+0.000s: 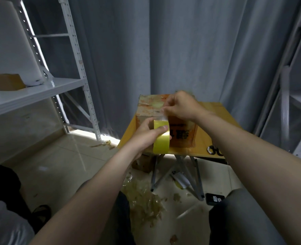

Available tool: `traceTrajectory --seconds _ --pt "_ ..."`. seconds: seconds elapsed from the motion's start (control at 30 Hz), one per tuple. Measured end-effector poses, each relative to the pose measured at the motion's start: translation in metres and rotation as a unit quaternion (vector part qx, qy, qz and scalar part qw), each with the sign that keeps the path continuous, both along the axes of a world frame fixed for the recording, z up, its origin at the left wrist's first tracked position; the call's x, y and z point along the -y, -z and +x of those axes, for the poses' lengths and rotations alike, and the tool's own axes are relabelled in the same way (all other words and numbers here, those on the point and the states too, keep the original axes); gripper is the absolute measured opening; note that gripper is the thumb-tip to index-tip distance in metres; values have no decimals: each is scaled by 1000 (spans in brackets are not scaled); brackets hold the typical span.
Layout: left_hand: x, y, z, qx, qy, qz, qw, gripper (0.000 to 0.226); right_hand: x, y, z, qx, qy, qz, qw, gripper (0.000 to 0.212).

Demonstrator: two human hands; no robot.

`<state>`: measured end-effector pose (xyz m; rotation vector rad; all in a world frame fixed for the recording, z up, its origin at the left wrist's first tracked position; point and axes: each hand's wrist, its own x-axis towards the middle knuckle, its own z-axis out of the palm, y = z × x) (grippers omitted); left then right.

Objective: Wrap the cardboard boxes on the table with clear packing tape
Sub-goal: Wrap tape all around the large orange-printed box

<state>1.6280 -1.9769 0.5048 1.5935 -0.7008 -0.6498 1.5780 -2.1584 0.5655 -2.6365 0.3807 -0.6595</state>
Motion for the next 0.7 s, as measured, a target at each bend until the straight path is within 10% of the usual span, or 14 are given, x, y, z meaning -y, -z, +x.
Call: traceTrajectory --seconds 0.2,0.7 --pt "-1 -18 -1 -8 32 -29 999 30 -4 -24 6 115 19 84 990 21" --pt "-9 5 4 -82 29 12 996 27 26 -42 45 75 66 139 985 20"
